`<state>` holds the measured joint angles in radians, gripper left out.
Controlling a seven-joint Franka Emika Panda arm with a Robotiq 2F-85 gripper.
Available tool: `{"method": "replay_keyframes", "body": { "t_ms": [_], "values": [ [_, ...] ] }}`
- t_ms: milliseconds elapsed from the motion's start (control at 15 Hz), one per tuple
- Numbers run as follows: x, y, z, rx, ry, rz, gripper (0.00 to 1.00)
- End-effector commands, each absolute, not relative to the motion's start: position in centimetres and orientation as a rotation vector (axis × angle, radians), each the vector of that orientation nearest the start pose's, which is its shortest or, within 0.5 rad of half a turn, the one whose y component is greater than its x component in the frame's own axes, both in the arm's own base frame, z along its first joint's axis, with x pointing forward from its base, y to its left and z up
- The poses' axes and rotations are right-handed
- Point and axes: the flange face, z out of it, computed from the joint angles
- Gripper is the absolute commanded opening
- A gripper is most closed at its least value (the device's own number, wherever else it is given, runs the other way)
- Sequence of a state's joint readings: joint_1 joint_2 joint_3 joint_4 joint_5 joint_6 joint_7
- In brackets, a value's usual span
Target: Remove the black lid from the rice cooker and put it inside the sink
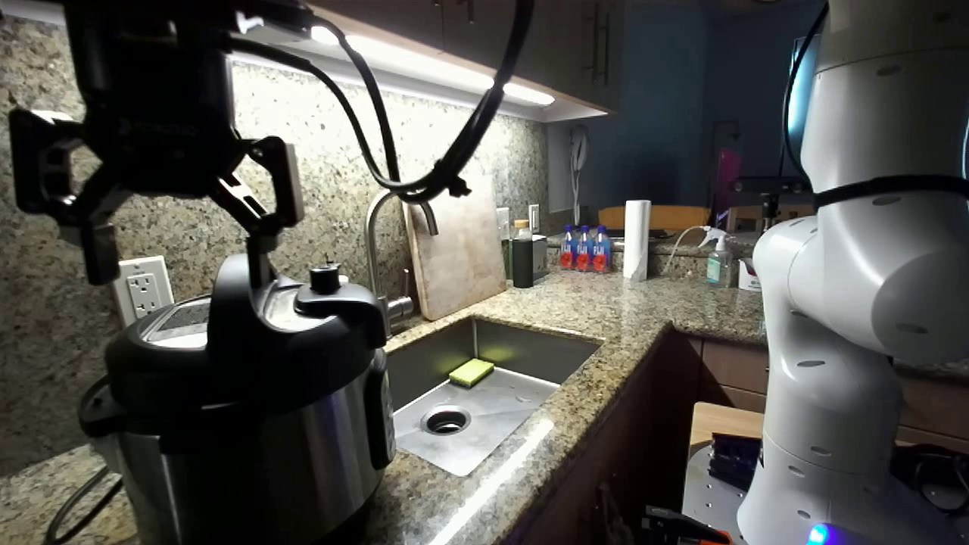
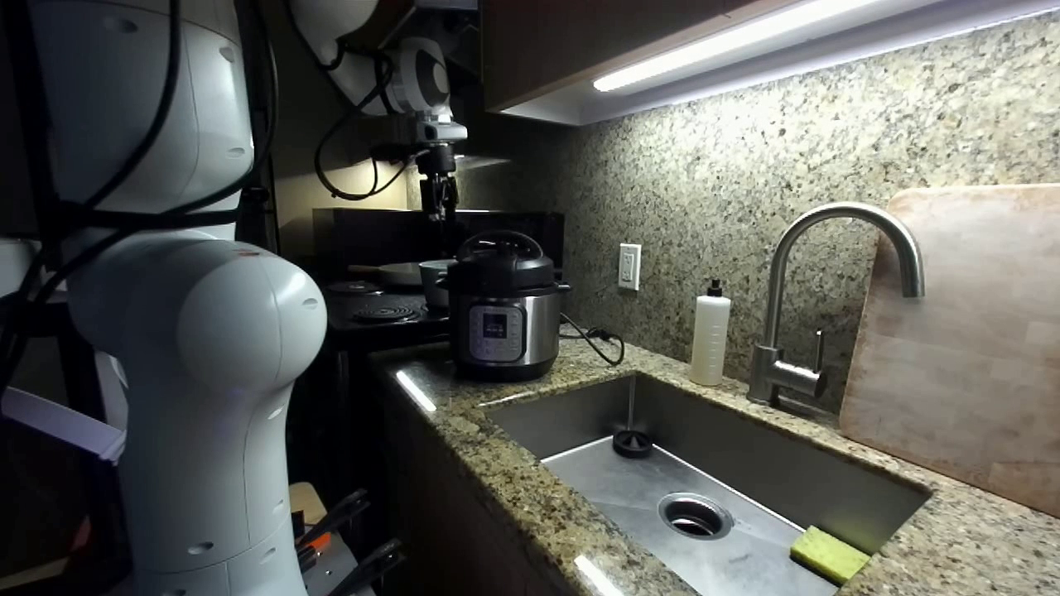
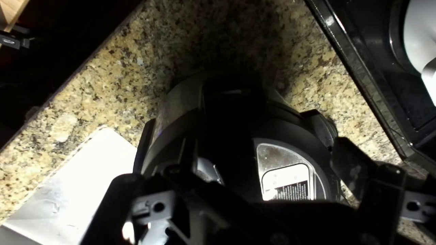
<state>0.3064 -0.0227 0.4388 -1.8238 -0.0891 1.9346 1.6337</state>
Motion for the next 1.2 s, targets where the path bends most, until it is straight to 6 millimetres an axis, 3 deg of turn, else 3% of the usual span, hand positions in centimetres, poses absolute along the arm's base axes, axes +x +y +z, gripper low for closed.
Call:
{"method": "replay_keyframes", "body": {
  "t_ms": [0, 467, 1133],
  "values": [
    [43.5, 37.6, 55.2, -2.807, 1.325, -0.162, 1.00],
    [45.5, 34.5, 55.7, -2.847, 1.410, -0.095, 1.00],
    [48.4, 31.0, 53.3, -2.906, 1.320, -0.028, 1.00]
  ]
}}
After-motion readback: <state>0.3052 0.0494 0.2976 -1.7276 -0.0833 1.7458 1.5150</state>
